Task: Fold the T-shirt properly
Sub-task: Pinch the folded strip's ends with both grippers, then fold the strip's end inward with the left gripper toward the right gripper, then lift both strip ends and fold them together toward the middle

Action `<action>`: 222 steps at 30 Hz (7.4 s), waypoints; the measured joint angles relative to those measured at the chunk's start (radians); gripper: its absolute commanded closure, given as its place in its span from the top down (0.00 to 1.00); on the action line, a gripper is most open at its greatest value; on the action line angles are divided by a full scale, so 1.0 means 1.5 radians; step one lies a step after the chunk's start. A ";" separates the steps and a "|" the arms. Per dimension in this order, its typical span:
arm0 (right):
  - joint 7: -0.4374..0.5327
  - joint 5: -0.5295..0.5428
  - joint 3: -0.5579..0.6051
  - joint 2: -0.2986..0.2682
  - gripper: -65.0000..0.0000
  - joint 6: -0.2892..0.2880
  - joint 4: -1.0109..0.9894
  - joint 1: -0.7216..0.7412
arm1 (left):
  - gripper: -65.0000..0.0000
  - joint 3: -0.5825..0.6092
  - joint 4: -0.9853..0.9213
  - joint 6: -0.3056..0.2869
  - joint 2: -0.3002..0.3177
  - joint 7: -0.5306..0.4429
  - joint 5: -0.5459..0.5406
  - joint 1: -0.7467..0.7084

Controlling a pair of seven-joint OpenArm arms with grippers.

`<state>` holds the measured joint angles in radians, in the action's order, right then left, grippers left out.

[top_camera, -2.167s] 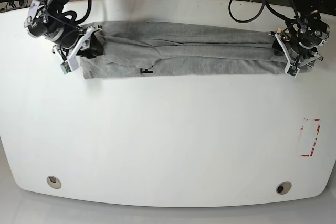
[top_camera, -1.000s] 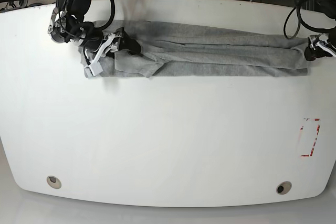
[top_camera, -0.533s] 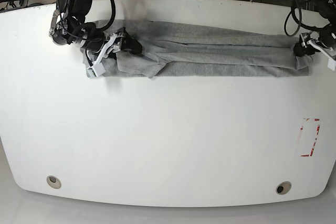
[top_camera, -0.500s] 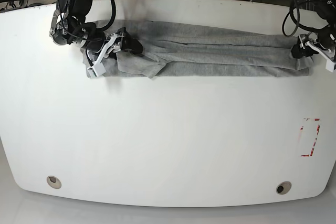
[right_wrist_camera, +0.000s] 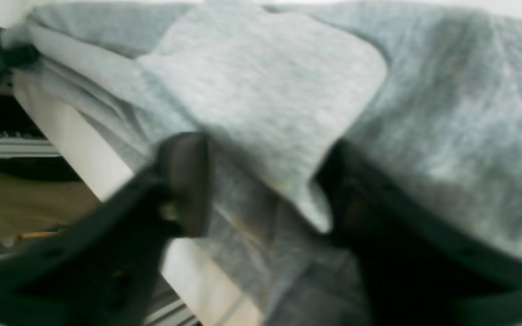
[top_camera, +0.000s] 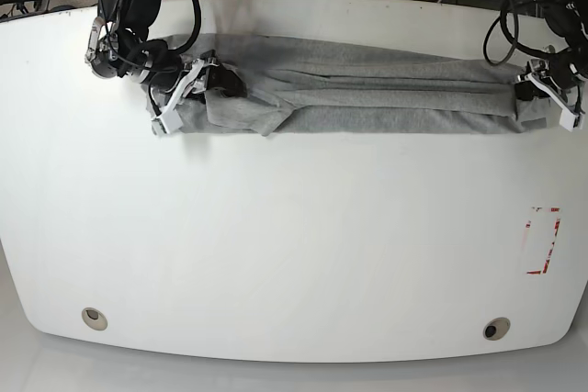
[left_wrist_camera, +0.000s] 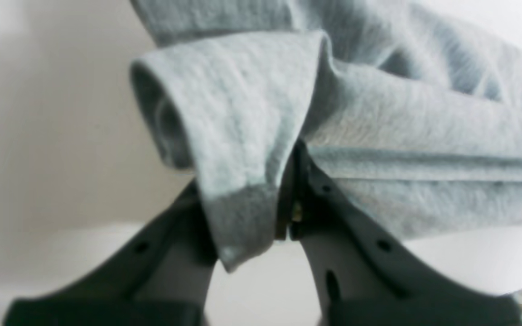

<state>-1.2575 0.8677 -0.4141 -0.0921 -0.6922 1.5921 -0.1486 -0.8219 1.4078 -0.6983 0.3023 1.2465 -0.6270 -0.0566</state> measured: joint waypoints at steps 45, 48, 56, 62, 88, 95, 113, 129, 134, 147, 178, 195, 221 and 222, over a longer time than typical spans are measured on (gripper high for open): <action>0.001 0.000 0.000 -0.011 0.32 0.000 -0.002 0.002 | 0.55 0.580 0.382 0.001 -0.141 0.050 0.024 -0.043; 0.000 0.000 -0.003 -0.015 0.32 0.000 -0.002 0.005 | 0.50 0.579 0.387 0.001 -0.132 0.068 -0.045 -0.015; -0.001 0.023 -0.067 -0.022 0.32 0.000 0.000 0.015 | 0.48 0.408 0.386 0.002 -0.083 0.079 -0.104 0.001; -0.005 0.089 -0.109 -0.071 0.38 0.000 0.000 0.010 | 0.47 0.351 0.357 0.006 -0.039 0.076 -0.099 0.000; 0.018 0.065 -0.225 -0.082 0.78 -0.005 -0.091 -0.032 | 0.10 0.401 0.225 0.003 -0.042 -0.081 0.096 -0.073; 0.020 0.047 -0.165 -0.039 0.78 -0.005 -0.044 -0.035 | 0.10 0.402 0.217 0.003 -0.042 -0.085 0.096 -0.080; -0.009 0.031 -0.151 -0.004 0.00 -0.003 0.053 -0.025 | 0.11 0.402 0.217 0.006 -0.104 -0.086 0.099 -0.087; -0.054 0.239 -0.146 -0.071 0.00 -0.003 0.178 -0.031 | 0.11 0.540 0.217 0.124 -0.168 -0.109 0.190 -0.067; -0.055 0.277 -0.104 -0.053 0.00 -0.003 0.176 -0.017 | 0.11 0.572 0.217 0.124 -0.201 -0.109 0.228 -0.064; -0.047 0.080 0.030 0.107 0.05 -0.003 0.163 0.054 | 0.11 0.597 0.216 0.122 -0.246 -0.099 0.248 -0.049; 0.058 -0.140 0.245 0.102 0.73 0.025 0.130 0.140 | 0.11 0.241 0.351 0.001 -0.230 -0.095 0.249 -0.052; 0.235 -0.149 0.371 0.058 0.21 0.045 0.007 0.081 | 0.11 0.152 0.313 0.001 -0.108 -0.099 0.243 -0.065; 0.302 -0.146 0.344 -0.049 0.18 0.206 0.126 0.093 | 0.11 0.558 0.328 0.001 -0.109 -0.104 0.238 -0.076; 0.302 -0.142 0.330 -0.058 0.18 0.204 0.110 0.105 | 0.11 0.587 0.329 0.001 -0.112 -0.102 0.242 -0.071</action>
<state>-0.8051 0.6544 0.0807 -0.1791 -0.3855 1.7565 0.0086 0.0582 1.9018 -0.6975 0.1337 1.0939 -0.2642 -0.1627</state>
